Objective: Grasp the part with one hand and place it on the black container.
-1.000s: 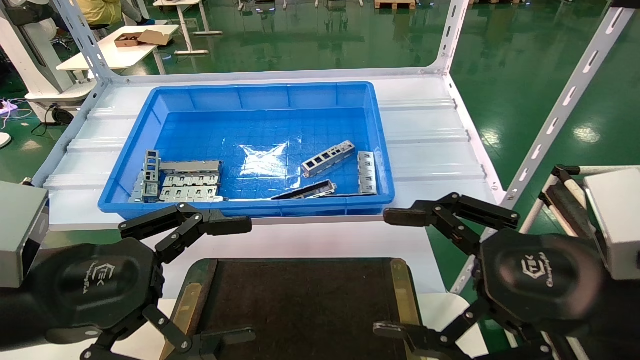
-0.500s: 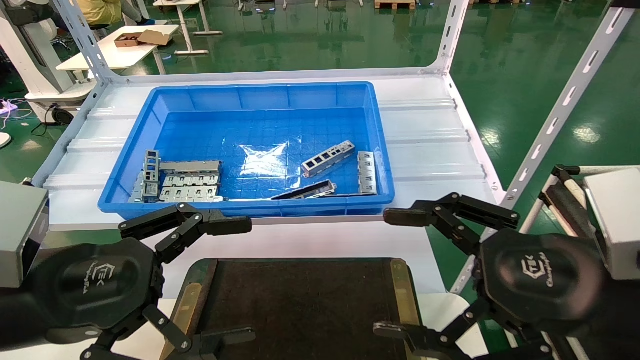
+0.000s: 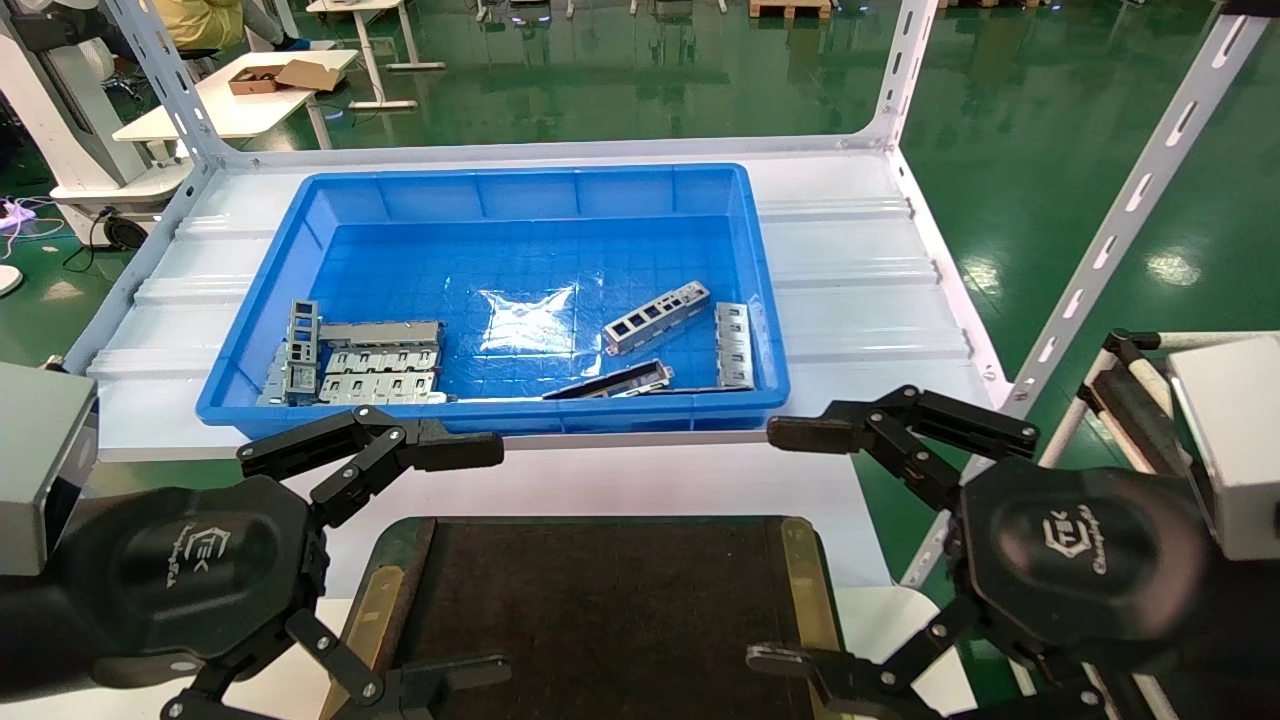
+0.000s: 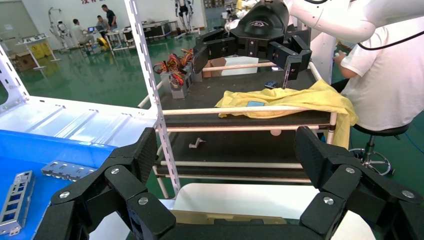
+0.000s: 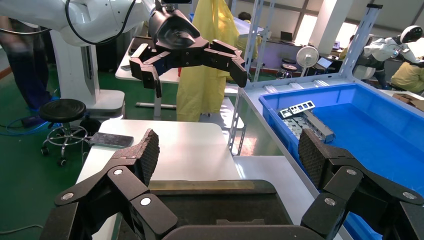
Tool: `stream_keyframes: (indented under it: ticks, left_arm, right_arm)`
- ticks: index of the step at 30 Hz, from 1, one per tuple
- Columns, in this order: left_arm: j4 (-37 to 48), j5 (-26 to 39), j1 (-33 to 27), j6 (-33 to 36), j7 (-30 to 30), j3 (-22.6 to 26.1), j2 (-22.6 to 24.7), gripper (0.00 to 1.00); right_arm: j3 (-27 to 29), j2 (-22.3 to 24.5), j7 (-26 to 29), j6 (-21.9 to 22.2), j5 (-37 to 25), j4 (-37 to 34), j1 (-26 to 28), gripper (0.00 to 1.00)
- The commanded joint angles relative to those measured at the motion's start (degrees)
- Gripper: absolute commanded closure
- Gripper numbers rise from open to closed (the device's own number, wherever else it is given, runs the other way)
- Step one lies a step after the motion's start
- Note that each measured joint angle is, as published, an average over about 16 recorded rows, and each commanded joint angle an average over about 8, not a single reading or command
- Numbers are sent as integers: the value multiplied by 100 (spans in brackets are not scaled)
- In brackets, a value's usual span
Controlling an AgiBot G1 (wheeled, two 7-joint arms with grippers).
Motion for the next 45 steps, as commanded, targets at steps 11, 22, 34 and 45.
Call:
stream_keyframes:
  ticks: [11,22,34,45]
  left_arm:
    - [0,1,0,2,0,-1,0,0]
    - [56,227,-131,-153,92,59,126,0]
    - [435,893,-557,-826,166,259,615,0]
    - [1167,1643,-1167,-1579,112,634,1455,0]
  right_arm:
    - [0,0,0,0,0,0,0,0]
    - [-2,0,-2,-2,1,-4,2,0]
    - [-5,0,-4,-2,2,-5,4,0]
    - [-8,1,-5,-1,4,-6,5,0]
